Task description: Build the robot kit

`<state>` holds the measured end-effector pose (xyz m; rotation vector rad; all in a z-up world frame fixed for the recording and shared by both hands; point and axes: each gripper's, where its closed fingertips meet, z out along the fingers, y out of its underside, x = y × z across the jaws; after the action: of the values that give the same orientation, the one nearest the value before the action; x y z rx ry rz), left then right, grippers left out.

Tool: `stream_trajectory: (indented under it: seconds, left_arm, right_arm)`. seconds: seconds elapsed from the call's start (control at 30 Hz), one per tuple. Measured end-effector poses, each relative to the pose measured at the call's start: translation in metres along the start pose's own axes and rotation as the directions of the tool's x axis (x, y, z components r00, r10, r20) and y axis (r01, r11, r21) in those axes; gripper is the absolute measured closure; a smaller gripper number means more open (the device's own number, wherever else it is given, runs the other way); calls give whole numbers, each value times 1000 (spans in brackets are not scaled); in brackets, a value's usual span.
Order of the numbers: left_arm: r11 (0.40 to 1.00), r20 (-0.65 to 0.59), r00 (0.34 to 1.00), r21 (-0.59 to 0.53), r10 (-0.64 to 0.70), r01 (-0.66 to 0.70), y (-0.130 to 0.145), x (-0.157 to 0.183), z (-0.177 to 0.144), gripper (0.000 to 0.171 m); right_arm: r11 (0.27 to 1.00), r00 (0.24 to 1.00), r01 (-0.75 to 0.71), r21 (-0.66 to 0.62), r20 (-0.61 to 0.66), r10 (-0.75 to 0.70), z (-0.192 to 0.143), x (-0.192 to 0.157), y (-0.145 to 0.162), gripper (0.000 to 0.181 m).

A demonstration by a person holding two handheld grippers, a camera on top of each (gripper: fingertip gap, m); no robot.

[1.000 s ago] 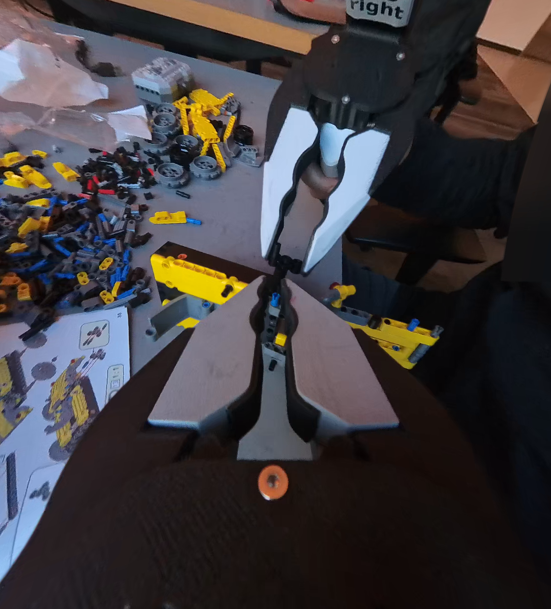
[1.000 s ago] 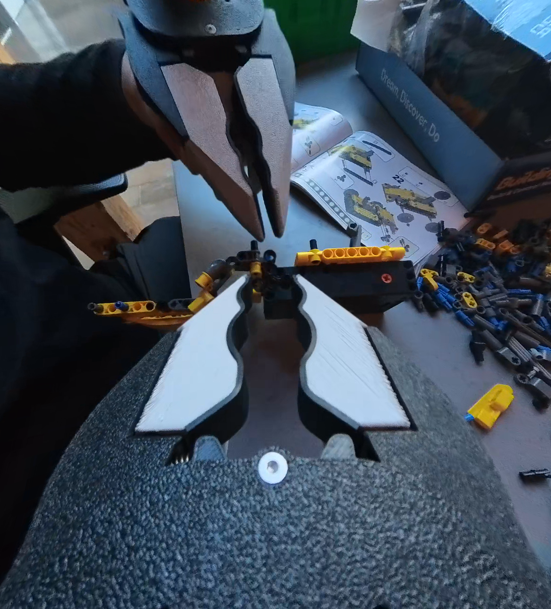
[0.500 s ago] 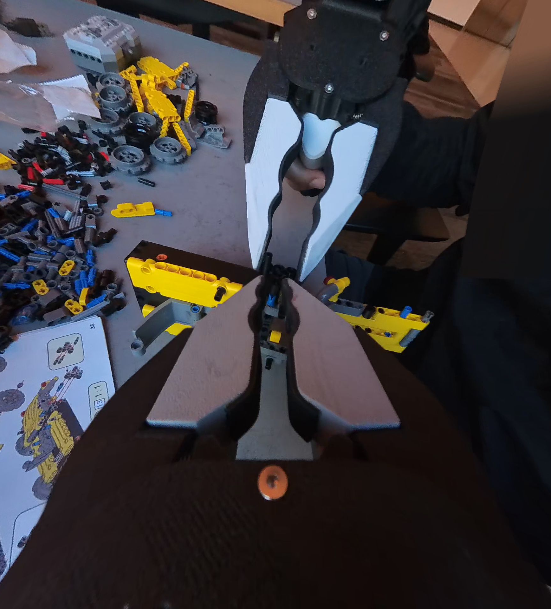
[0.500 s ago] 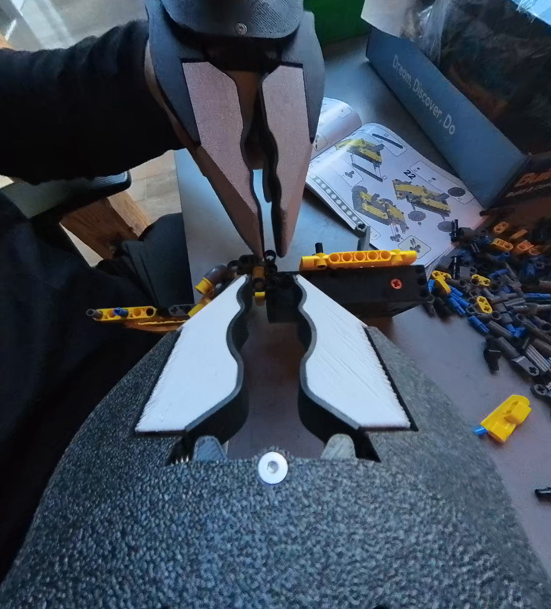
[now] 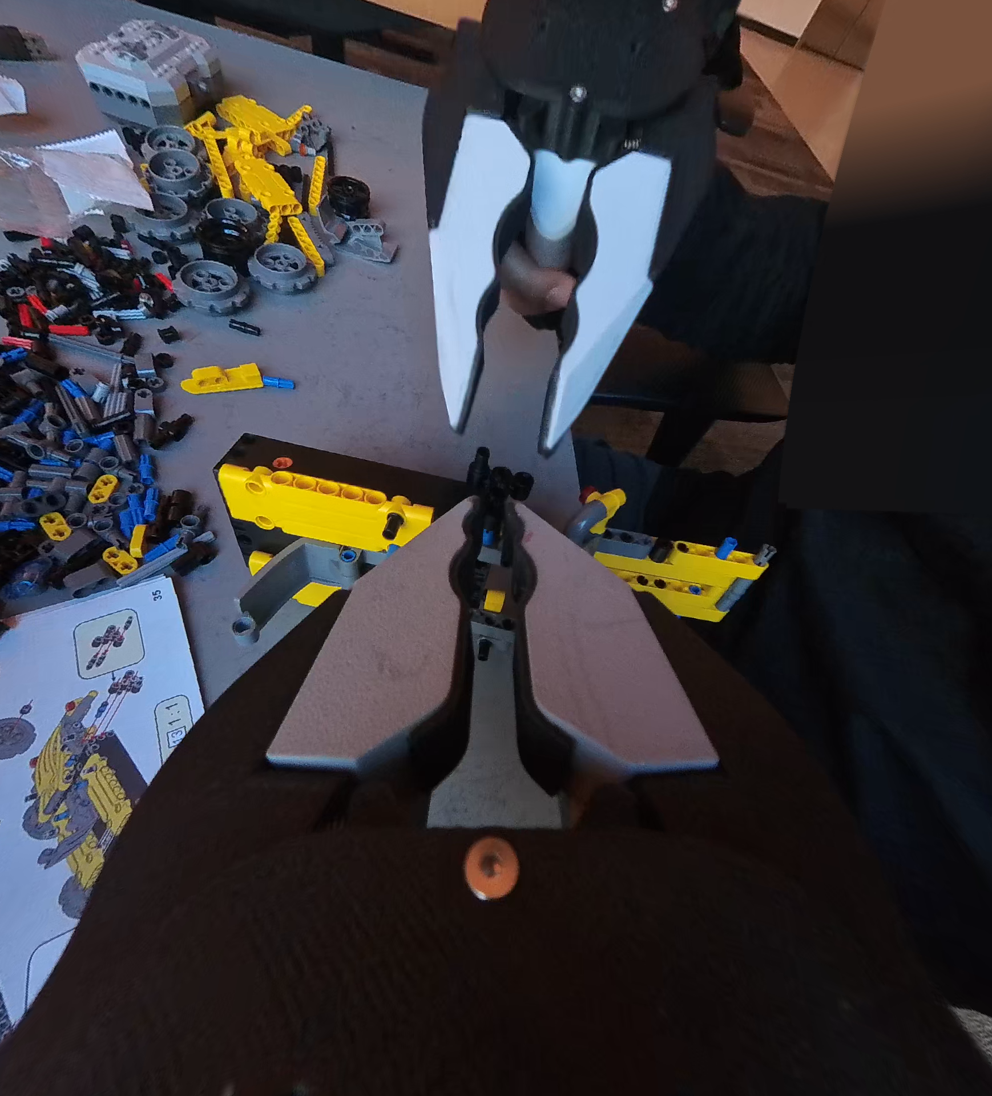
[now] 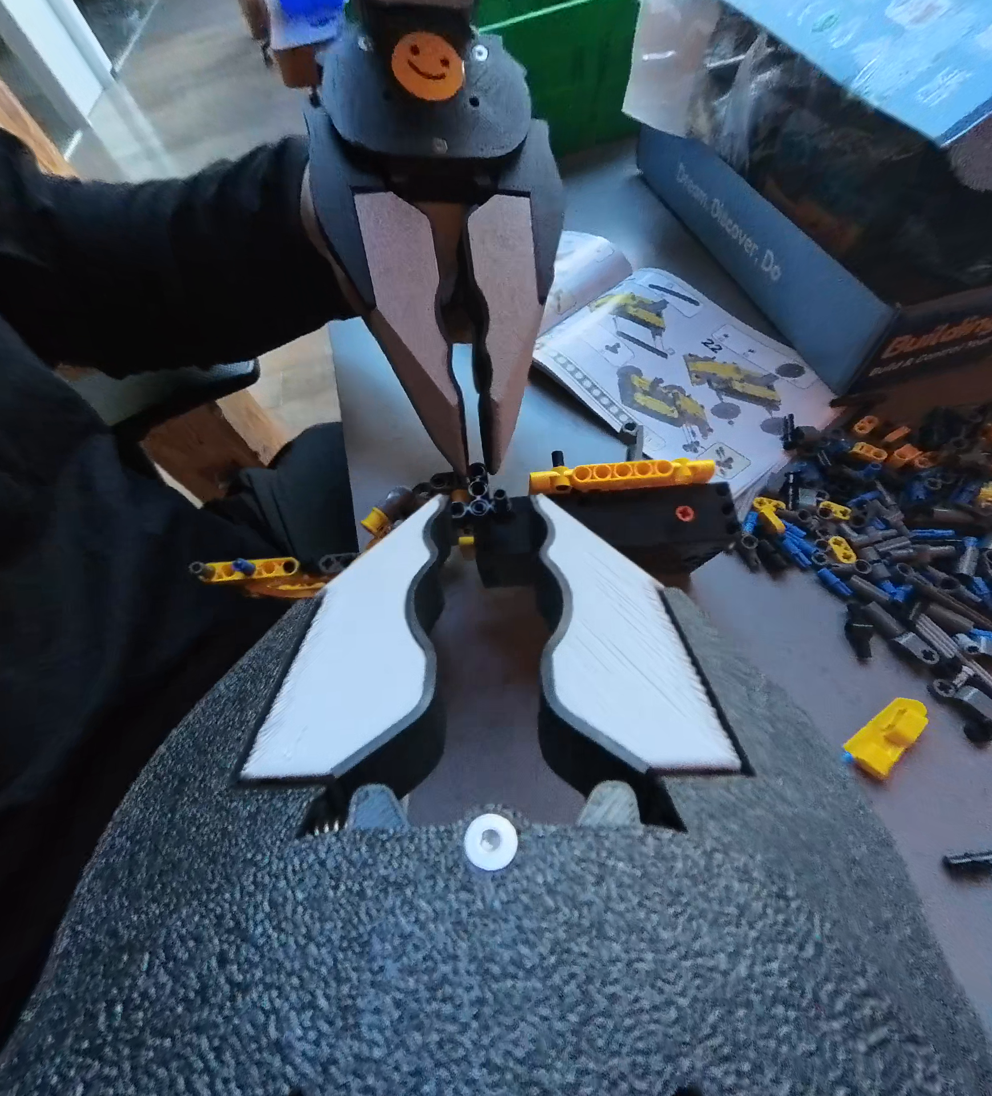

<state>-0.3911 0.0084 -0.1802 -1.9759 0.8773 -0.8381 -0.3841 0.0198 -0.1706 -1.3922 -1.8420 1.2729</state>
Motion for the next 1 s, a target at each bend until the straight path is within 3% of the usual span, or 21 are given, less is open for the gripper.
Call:
stream_trajectory:
  seconds: [0.13, 0.27, 0.57, 1.0]
  left_arm:
    - [1000, 2, 1000, -7, 4, -4, -1, 1, 0, 169]
    - [1000, 4, 1000, -5, 5, -5, -2, 0, 1, 169]
    - [1000, 4, 1000, 18, -17, 17, 1, 0, 0, 169]
    - [998, -17, 999, 53, -38, 39, -2, 0, 1, 168]
  right_arm:
    - [1000, 999, 20, 15, -32, -19, -4, 2, -6, 176]
    - [994, 993, 52, -93, -98, -61, 10, 9, 12, 169]
    - [991, 991, 100, -90, -84, -108, 6, 5, -2, 170]
    - [984, 990, 103, -144, -85, -116, 11, 6, 10, 176]
